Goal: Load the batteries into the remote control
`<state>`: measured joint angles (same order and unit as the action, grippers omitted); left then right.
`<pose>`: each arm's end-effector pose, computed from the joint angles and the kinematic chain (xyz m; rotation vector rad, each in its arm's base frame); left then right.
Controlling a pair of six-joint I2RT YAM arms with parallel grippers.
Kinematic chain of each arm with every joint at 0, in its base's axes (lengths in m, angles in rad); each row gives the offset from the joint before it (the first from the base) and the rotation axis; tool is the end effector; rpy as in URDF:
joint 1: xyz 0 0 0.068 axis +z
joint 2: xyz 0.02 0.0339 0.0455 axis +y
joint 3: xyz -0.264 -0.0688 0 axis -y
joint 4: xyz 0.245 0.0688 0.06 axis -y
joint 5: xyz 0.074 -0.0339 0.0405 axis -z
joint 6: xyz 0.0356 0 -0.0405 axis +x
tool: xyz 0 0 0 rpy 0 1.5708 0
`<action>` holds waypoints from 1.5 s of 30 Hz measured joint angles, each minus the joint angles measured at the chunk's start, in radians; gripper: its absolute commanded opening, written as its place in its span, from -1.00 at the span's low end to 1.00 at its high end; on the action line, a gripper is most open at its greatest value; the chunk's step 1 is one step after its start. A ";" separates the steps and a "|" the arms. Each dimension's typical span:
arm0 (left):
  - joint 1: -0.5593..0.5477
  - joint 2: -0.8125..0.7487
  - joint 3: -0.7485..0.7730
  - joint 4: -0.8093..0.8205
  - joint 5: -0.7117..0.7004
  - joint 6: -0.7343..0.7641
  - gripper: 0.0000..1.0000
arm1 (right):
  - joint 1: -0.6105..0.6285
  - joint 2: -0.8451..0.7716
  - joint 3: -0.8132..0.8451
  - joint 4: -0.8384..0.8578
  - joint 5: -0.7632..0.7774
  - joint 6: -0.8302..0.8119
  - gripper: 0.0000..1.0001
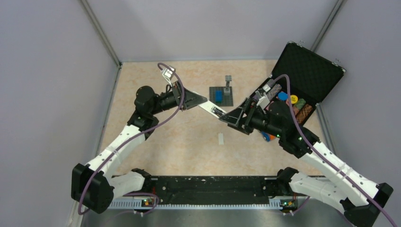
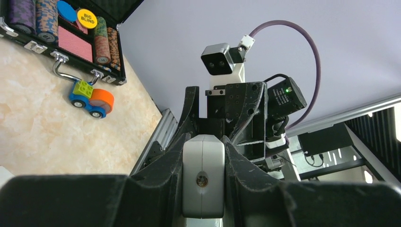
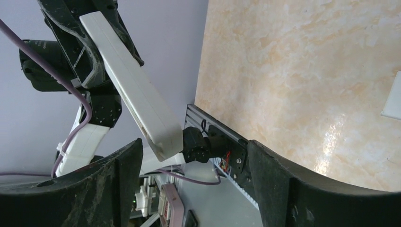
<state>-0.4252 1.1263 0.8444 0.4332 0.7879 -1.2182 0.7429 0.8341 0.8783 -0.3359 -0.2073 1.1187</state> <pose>0.2232 -0.1288 0.3563 0.0963 1.7773 -1.8193 0.1342 0.1332 0.3485 0.2361 2.1246 1.4040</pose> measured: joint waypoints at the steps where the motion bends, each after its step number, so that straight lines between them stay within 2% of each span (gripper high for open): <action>1: 0.000 -0.001 0.003 0.000 0.000 0.005 -1.00 | 0.000 -0.009 -0.008 0.011 0.000 0.000 0.61; 11: 0.000 -0.005 0.005 -0.030 0.006 0.042 -1.00 | 0.000 -0.018 -0.056 0.167 -0.026 0.012 0.60; 19: 0.000 -0.005 0.005 -0.053 0.025 0.065 -1.00 | 0.000 0.033 -0.061 0.228 -0.031 0.011 0.46; 22: 0.000 -0.005 0.005 -0.053 0.032 0.065 -1.00 | 0.000 0.050 -0.061 0.236 -0.037 0.008 0.34; 25: 0.000 -0.005 0.005 -0.053 0.035 0.063 -1.00 | 0.000 0.066 -0.061 0.240 -0.047 0.006 0.09; 31: 0.002 -0.005 0.005 -0.066 0.037 0.061 -1.00 | 0.000 0.089 -0.061 0.269 -0.068 0.009 -0.25; 37: 0.010 -0.005 0.006 -0.066 0.051 0.043 -1.00 | 0.000 0.090 -0.061 0.285 -0.079 0.018 -0.48; 45: 0.014 -0.005 0.006 -0.045 0.071 0.043 -1.00 | 0.000 0.091 -0.061 0.291 -0.094 0.029 -0.64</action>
<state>-0.4114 1.1217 0.8509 0.3878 0.8593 -1.1755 0.7429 0.9253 0.8177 -0.0452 -0.3012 1.1473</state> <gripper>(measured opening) 0.296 0.351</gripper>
